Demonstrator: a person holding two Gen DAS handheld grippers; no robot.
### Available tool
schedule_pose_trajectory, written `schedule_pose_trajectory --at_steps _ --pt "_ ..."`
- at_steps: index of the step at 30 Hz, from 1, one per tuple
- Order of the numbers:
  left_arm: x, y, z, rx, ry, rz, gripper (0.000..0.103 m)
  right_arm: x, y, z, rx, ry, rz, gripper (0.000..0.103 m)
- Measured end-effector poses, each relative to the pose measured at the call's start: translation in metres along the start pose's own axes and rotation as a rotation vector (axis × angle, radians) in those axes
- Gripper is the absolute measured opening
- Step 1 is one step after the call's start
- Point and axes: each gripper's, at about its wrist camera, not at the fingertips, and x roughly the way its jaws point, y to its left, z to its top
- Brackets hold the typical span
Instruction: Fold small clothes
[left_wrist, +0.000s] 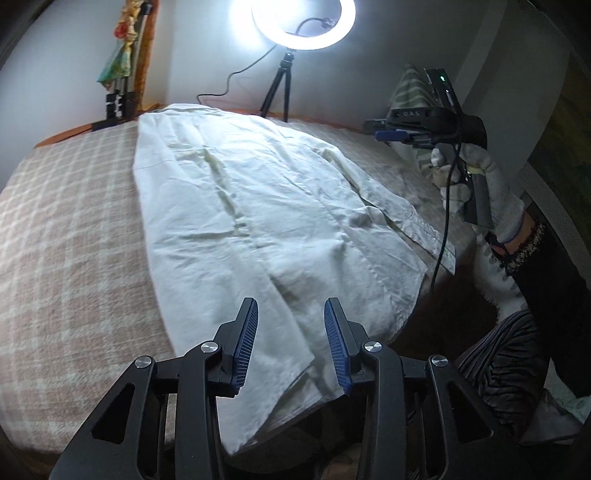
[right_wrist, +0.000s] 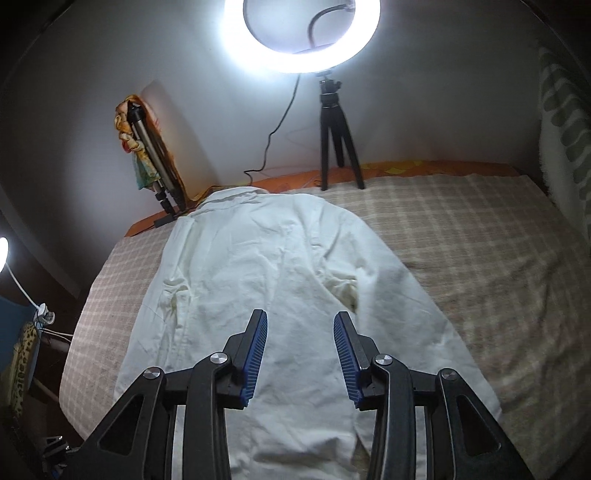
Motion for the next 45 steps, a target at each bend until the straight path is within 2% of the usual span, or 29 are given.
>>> schedule_pose_trajectory --at_steps 5,11,15,19,26,31,35,37,38,39,40,45 --pt "0.012 -0.022 0.017 0.037 0.015 -0.025 0.036 -0.026 -0.052 -0.02 0.059 0.001 -0.073 0.04" --pt "0.032 -0.042 0.027 0.058 0.034 -0.071 0.036 -0.045 -0.115 -0.059 0.154 0.038 -0.169 0.04" --pt "0.048 -0.051 0.029 0.075 0.074 -0.084 0.036 -0.052 -0.152 -0.084 0.234 0.072 -0.2 0.04" --pt "0.062 -0.055 0.034 0.069 0.104 -0.093 0.036 -0.059 -0.184 -0.105 0.327 0.091 -0.193 0.04" --pt "0.08 -0.051 0.044 0.031 0.111 -0.083 0.036 -0.063 -0.214 -0.136 0.388 0.134 -0.187 0.041" --pt "0.089 -0.048 0.041 0.015 0.124 -0.073 0.036 -0.054 -0.217 -0.148 0.364 0.192 -0.182 0.041" --pt "0.092 -0.047 0.04 0.013 0.129 -0.069 0.036 -0.053 -0.209 -0.152 0.319 0.198 -0.174 0.042" --pt "0.093 -0.048 0.04 0.017 0.127 -0.069 0.036 -0.053 -0.204 -0.155 0.283 0.198 -0.197 0.024" --pt "0.093 -0.049 0.04 0.021 0.125 -0.068 0.036 -0.053 -0.201 -0.158 0.263 0.2 -0.2 0.018" --pt "0.093 -0.05 0.04 0.025 0.122 -0.066 0.036 -0.053 -0.199 -0.158 0.256 0.201 -0.19 0.006" --pt "0.093 -0.05 0.04 0.027 0.12 -0.065 0.036 -0.053 -0.197 -0.159 0.258 0.201 -0.179 0.002" --pt "0.093 -0.052 0.04 0.03 0.11 -0.067 0.036 -0.066 -0.19 -0.155 0.284 0.145 -0.165 0.0"
